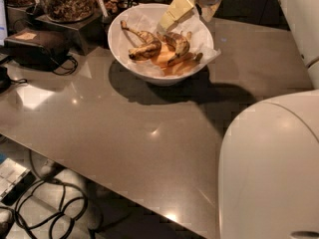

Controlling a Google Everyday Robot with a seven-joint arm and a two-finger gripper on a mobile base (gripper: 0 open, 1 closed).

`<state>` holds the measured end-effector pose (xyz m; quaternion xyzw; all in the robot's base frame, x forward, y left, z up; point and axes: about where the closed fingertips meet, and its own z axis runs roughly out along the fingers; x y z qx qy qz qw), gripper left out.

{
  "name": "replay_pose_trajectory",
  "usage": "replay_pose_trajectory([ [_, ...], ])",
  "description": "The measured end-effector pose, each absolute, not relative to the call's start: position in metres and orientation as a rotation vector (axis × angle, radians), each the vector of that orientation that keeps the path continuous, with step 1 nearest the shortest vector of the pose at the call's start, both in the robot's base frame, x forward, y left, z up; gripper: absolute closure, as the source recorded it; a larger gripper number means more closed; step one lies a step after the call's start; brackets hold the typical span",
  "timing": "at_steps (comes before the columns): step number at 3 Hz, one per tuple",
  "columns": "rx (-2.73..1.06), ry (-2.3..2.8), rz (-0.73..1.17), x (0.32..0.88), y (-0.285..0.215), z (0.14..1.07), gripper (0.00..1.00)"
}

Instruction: Pick banana from white bowl

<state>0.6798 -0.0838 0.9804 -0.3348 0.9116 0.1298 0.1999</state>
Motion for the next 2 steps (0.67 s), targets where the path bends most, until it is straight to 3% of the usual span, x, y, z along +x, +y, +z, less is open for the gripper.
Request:
replay_pose_trajectory([
  [2, -0.909, 2.567, 0.358, 0.6862, -0.0842, 0.9776, 0.12],
])
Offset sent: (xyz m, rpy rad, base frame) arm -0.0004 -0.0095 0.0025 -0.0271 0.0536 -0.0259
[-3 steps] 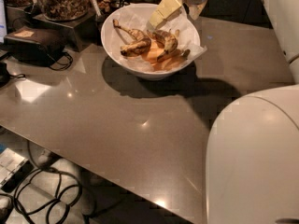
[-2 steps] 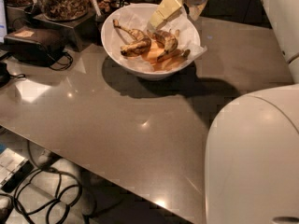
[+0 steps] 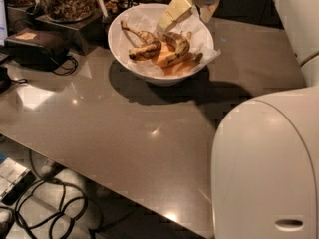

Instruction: Pick banana from white bowl

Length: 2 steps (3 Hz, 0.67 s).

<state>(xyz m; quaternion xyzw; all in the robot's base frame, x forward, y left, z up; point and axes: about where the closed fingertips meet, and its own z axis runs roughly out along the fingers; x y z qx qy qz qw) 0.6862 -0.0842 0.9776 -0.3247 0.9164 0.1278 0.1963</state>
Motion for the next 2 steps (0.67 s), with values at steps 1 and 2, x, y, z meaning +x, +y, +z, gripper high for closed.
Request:
replay_pose_trajectory([
  [1, -0.896, 2.575, 0.355, 0.6901, -0.0829, 0.9763, 0.18],
  [2, -0.886, 2.588, 0.346, 0.6938, -0.0825, 0.9727, 0.23],
])
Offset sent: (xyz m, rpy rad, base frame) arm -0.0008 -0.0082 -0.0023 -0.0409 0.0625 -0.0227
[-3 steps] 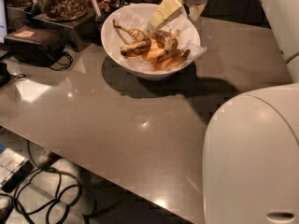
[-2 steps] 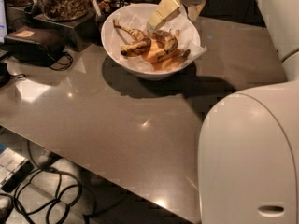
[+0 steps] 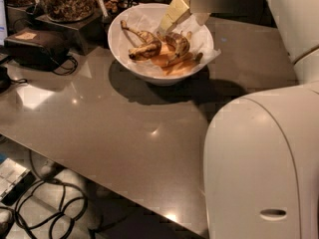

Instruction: Pick banana from white bowl

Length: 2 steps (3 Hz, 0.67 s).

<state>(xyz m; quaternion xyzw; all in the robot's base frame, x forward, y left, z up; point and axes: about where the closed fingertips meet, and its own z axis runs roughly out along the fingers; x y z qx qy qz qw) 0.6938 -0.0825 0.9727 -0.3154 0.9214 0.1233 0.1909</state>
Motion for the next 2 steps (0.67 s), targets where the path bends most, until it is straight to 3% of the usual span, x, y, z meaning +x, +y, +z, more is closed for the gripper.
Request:
replay_pose_trajectory([
  [2, -0.840, 2.642, 0.306, 0.705, -0.088, 0.956, 0.28],
])
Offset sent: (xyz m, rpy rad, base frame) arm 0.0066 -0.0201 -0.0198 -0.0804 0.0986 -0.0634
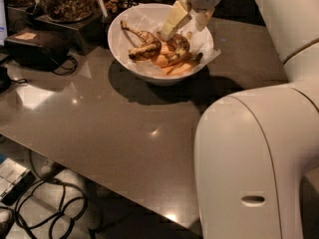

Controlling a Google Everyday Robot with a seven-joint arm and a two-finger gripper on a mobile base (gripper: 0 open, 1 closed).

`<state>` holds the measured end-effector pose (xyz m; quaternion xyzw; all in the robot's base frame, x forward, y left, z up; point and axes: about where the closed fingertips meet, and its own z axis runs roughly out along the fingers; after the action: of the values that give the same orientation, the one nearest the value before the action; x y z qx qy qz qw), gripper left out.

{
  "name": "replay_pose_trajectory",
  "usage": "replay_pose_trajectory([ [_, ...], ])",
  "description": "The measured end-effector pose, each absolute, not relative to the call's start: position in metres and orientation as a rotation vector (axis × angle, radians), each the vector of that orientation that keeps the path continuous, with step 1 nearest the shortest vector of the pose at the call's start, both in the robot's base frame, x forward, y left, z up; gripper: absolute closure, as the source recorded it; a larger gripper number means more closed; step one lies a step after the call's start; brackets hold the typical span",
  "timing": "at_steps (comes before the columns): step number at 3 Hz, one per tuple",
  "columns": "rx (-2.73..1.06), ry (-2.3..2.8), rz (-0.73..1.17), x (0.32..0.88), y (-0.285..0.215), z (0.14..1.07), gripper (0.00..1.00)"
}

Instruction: Pick banana from white bowl

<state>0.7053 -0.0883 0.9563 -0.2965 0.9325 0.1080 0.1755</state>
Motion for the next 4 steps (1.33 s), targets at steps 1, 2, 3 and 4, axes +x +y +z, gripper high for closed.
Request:
replay_pose_trajectory([
  [1, -0.821, 2.670, 0.295, 0.711, -0.090, 0.946, 0.31],
  [2, -0.816, 2.689, 0.289, 0.715, -0.089, 0.938, 0.31],
  [3, -0.824, 2.706, 0.287, 0.718, -0.085, 0.929, 0.34],
  [4, -0.843, 2.720, 0.258, 0.722, -0.080, 0.922, 0.53],
])
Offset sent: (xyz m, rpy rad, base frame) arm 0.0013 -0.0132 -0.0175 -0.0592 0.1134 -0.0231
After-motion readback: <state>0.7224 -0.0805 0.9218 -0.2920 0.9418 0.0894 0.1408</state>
